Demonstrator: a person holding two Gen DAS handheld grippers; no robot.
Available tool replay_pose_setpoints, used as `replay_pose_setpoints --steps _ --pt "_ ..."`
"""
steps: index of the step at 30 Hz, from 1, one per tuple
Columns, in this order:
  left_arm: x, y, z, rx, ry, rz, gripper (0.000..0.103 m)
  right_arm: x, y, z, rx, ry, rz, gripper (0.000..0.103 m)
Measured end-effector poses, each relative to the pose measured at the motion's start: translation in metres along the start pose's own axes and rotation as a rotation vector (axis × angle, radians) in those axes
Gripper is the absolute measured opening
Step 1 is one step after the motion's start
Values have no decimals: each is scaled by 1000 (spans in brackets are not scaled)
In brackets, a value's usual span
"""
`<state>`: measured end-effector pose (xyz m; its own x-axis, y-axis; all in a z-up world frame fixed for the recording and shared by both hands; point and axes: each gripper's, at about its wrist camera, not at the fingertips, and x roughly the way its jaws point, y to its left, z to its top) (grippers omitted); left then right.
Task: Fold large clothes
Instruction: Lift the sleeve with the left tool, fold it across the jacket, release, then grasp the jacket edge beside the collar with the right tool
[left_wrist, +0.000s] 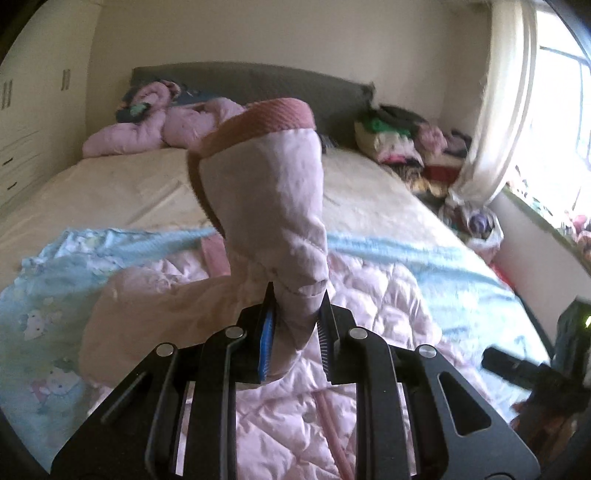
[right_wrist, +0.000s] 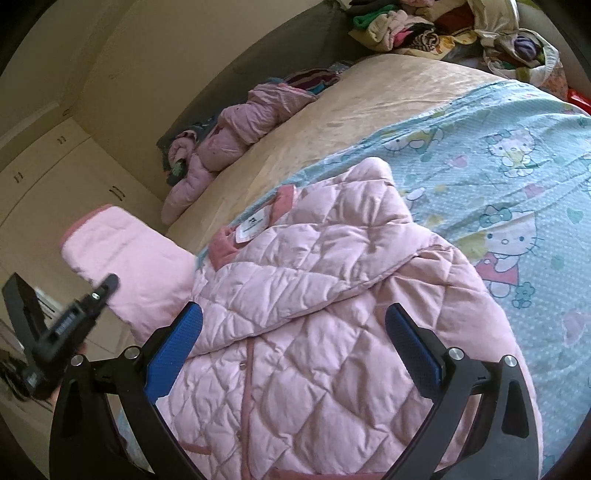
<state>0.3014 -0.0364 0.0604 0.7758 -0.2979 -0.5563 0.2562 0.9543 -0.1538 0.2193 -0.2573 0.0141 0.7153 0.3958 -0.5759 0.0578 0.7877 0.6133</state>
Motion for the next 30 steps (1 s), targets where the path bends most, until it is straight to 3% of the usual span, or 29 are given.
replay_pose_setpoints --steps 15,17,19,23,25,27,30 --pt "52 -52 -73 242 179 8 17 4 -25 4 55 -6 -51 99" --pt "57 -55 -81 256 218 -2 25 5 -25 4 57 -4 -53 99" --pt "61 -59 -89 264 270 -39 55 7 -26 4 62 3 -53 99" --pt "58 -73 -101 353 293 -32 67 9 -25 4 66 11 -51 99" --pt "52 -79 -108 371 321 -78 86 11 -23 4 60 20 -45 99" --pt "42 -82 -112 386 332 -109 90 16 -18 6 50 37 -24 99" --pt "25 -73 -111 388 319 -93 93 27 -9 10 28 68 -7 99"
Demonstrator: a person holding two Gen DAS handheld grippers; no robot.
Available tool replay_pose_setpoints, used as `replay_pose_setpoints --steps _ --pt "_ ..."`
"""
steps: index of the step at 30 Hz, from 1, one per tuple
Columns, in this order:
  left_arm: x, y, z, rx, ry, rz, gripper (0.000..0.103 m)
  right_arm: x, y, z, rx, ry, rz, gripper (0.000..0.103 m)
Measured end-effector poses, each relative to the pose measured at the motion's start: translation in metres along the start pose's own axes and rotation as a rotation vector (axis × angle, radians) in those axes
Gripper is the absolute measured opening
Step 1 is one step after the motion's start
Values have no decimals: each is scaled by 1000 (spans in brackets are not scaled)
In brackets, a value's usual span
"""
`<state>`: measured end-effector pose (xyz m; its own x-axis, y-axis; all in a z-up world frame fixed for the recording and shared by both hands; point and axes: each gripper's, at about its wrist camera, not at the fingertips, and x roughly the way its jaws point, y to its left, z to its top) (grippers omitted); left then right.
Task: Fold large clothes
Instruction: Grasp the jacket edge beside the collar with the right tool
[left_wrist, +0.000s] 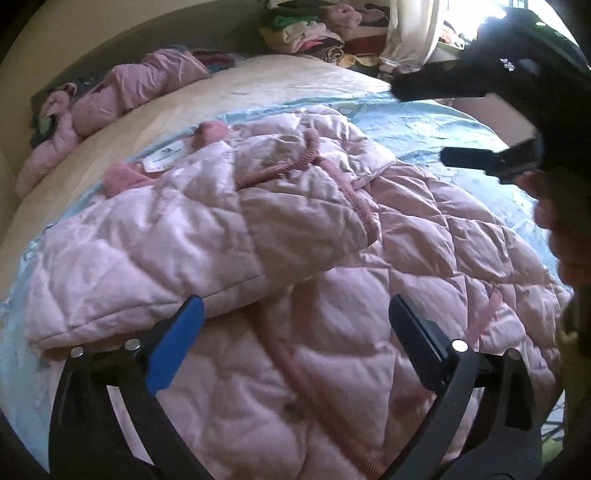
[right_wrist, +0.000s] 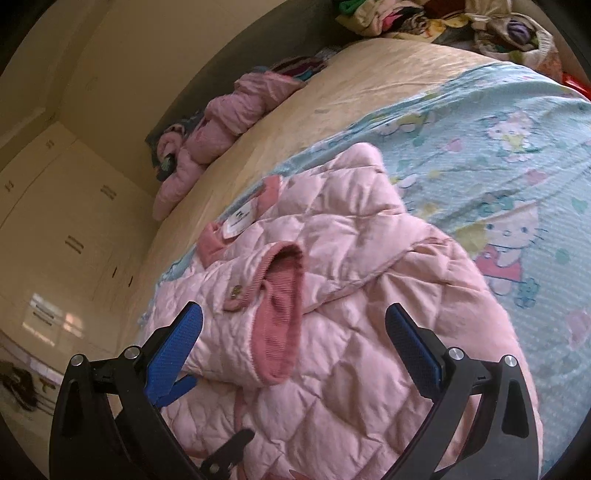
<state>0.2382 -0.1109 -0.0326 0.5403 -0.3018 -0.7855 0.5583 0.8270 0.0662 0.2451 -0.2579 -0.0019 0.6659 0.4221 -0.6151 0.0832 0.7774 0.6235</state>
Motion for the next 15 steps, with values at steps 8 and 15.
replay_pose_setpoints --steps 8,15 --pt "-44 92 2 -246 -80 92 93 52 27 18 14 93 51 98" --pt "-77 180 -15 -508 -152 125 93 101 17 29 119 181 34 59"
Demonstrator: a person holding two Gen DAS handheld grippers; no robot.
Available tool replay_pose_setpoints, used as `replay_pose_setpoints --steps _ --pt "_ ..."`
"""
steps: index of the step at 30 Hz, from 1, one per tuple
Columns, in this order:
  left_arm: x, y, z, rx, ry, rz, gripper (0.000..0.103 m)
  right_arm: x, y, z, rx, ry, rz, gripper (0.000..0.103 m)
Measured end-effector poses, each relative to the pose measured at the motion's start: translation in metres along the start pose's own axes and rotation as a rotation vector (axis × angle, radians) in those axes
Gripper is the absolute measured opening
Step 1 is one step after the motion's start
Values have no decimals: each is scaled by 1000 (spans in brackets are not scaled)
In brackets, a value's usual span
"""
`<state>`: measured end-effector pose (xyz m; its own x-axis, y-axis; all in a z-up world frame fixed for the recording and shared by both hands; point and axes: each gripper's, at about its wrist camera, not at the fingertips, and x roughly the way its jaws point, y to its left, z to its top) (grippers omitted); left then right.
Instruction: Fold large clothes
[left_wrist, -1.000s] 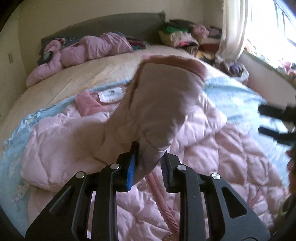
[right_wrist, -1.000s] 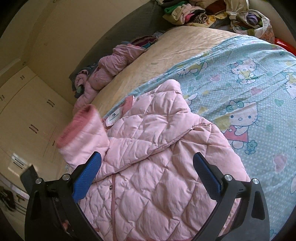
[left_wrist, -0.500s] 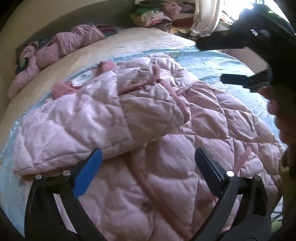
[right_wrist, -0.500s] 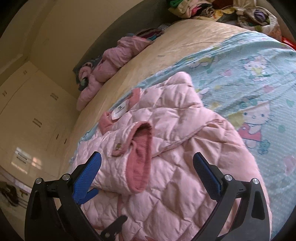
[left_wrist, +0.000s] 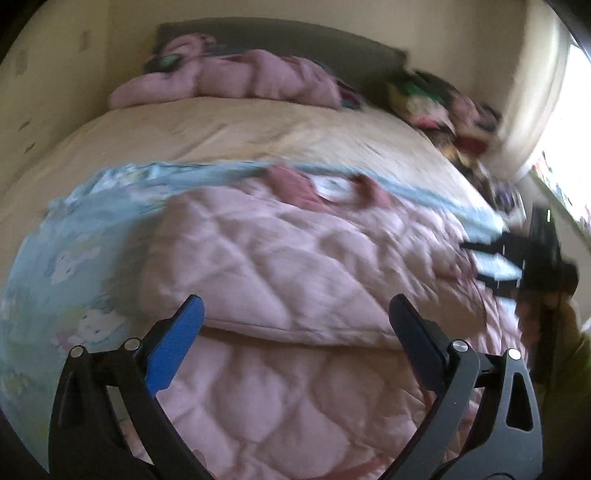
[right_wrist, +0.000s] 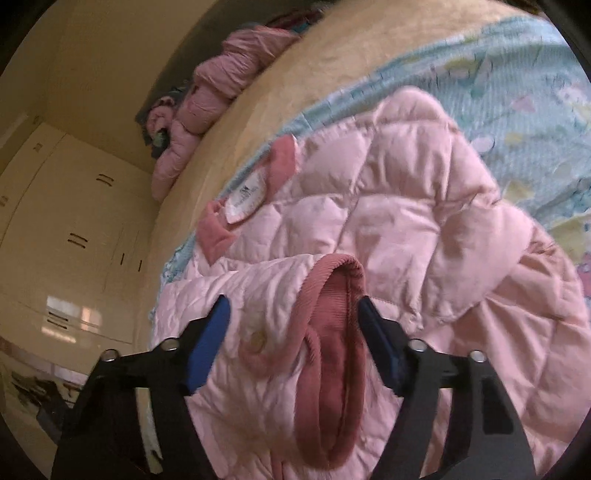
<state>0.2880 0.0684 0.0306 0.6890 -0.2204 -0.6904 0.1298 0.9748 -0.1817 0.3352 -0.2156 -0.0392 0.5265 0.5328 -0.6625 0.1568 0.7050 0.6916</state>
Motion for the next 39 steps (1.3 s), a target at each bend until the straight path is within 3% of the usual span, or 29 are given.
replay_pose_setpoints --steps 2,4,6,10,14,18,23,26,29,33,39 --pt "-3 21 4 -59 -11 1 93 8 -2 1 7 12 4 42" --pt "-5 42 6 -124 -11 -18 93 14 -2 1 4 16 26 11" --pt "-8 57 7 -172 -16 -25 93 11 5 1 -32 -7 45 6" --pt "-8 79 10 -230 -23 0 93 -17 41 10 -171 -97 116 5" --pt "-3 85 20 -243 -24 1 93 -52 93 20 -396 -220 94 5" --pt "15 86 36 -271 5 -72 93 -63 114 34 -510 -282 21 5" --pt "47 68 48 -232 47 -73 93 -37 97 47 -504 -255 -84 5" --pt "68 58 49 -221 87 -97 93 -29 78 47 -436 -240 -88 5" --pt "82 49 45 -195 113 -69 92 -23 69 46 -417 -232 -102 5" --pt "97 39 38 -130 151 -17 73 -17 67 42 -416 -221 -120 5" --pt "120 39 22 -92 234 42 69 -11 67 42 -419 -208 -129 5"
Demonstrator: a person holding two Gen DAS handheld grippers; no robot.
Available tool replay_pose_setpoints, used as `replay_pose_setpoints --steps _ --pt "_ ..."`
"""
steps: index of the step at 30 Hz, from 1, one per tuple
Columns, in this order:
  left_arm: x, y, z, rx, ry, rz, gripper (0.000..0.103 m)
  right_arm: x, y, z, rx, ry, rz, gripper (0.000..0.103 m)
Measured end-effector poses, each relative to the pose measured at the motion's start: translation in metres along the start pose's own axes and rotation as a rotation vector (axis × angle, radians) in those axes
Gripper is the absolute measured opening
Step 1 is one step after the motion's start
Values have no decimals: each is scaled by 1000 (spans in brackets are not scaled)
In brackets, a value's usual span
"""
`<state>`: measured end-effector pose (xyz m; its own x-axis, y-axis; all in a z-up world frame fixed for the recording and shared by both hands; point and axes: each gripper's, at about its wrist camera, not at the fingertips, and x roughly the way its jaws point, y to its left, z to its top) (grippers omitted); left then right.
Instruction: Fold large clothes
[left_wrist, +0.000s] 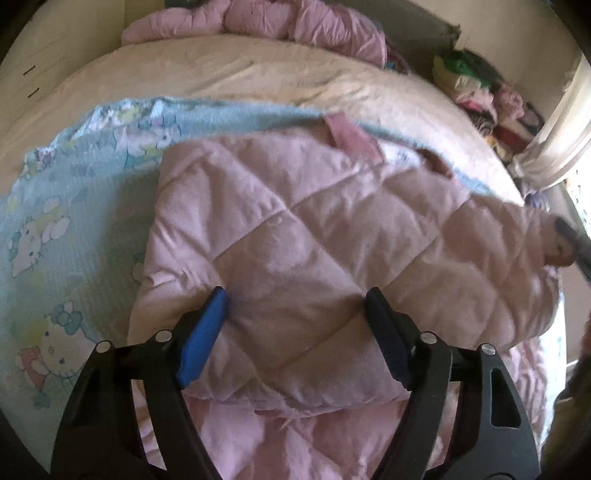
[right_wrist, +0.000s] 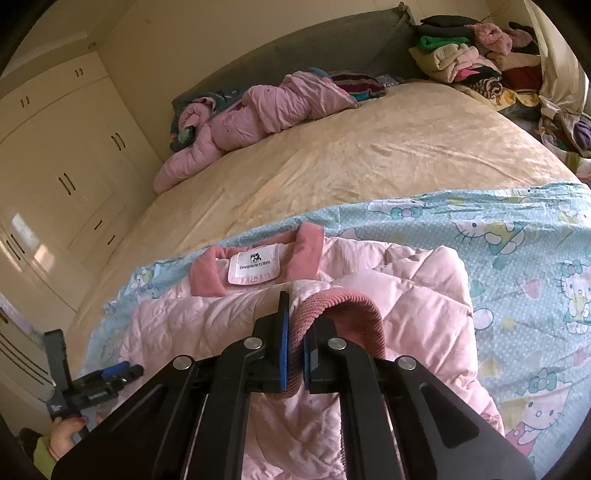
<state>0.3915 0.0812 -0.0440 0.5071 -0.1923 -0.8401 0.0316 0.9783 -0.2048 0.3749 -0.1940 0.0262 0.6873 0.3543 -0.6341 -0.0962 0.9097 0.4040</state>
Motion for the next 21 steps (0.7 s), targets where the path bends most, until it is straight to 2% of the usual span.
replay_pose_setpoints --steps 3,6,8,9,10,12,14,18,21 --pt "10 3 -4 -3 8 10 70 2 1 1 -5 6 -2 9" --pt "15 10 -7 -32 14 -15 71 3 0 -1 7 20 -13 12" --pt "17 11 -7 -29 18 -16 71 -1 -2 -4 18 20 -33 22" --pt "18 10 -7 -29 18 -15 71 -5 -3 -5 28 10 -55 39" --pt "18 10 -8 -29 18 -13 71 -13 -4 -6 41 -15 -76 49" --pt "18 10 -7 -31 17 -10 71 -30 -5 -8 61 -85 -93 50" --pt "18 9 -7 -28 16 -5 71 -38 2 -11 38 -107 -77 50" --pt "17 8 -8 -28 17 -4 71 -28 36 -20 -93 -71 -63 50" --pt "18 8 -8 -28 20 1 71 -2 70 -30 -205 2 -47 50"
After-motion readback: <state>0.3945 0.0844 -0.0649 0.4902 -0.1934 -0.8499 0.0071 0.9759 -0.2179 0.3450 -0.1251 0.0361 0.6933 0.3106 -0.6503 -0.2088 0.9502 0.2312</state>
